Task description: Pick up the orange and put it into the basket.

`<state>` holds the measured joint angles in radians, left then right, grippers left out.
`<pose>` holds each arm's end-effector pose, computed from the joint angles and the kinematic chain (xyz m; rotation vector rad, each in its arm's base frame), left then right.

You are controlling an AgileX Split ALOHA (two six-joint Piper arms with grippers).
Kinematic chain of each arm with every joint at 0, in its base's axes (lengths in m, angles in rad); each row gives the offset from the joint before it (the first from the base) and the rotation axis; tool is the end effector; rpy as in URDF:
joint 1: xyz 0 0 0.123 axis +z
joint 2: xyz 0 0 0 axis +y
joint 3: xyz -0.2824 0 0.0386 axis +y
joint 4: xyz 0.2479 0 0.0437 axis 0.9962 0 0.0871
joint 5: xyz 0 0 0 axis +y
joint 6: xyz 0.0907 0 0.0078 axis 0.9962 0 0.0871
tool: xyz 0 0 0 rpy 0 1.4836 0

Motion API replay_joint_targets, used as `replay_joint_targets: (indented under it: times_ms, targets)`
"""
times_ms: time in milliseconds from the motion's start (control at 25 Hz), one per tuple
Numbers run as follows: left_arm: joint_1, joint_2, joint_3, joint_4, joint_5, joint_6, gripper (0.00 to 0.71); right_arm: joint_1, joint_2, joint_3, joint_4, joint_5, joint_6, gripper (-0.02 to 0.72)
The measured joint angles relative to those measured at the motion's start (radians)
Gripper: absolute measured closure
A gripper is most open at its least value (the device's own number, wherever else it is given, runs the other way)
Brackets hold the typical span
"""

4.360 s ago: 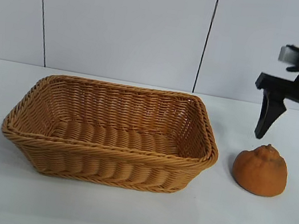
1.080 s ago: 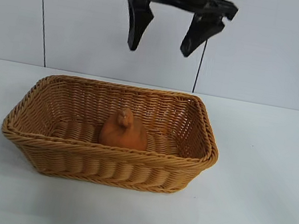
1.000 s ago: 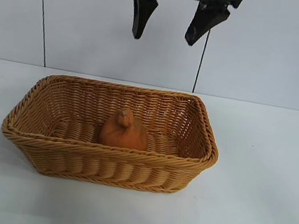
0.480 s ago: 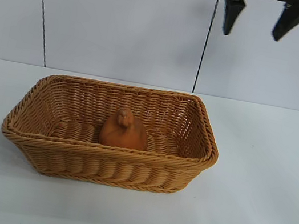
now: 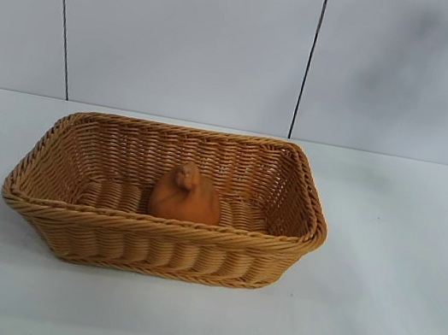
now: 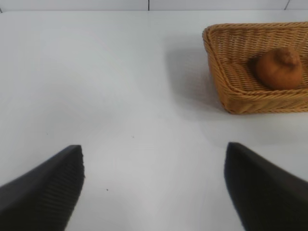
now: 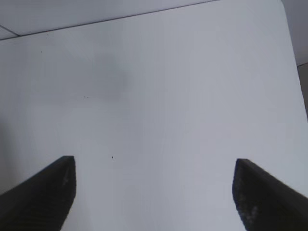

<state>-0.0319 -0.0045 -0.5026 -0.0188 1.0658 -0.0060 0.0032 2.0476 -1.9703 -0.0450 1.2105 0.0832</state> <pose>-0.0061 -0.0013 0.2775 0.0275 2.0423 -0.0462 0.4473 -0.0024 0.2958 0.0997 2.7678 -0.0400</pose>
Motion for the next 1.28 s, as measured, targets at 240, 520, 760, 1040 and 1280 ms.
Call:
replay_joint_targets:
  times_ms: [240,520,760,1040,1280]
  targets:
    - [0.0,0.0,0.0,0.0,0.0,0.0,0.137,0.022,-0.137,0.295,0.016,-0.001,-0.025,0.094]
    - [0.0,0.0,0.0,0.0,0.0,0.0,0.137,0.054,-0.478,0.714,0.058,0.008,-0.063,0.094]
    - [0.0,0.0,0.0,0.0,0.0,0.0,0.137,0.088,-0.851,0.979,0.094,0.01,-0.067,0.094]
    - [0.0,0.0,0.0,0.0,0.0,0.0,0.137,0.088,-1.303,1.212,0.092,-0.03,-0.067,0.094]
    - [0.0,0.0,0.0,0.0,0.0,0.0,0.137,0.088,-1.661,1.405,0.089,-0.144,-0.067,0.094]
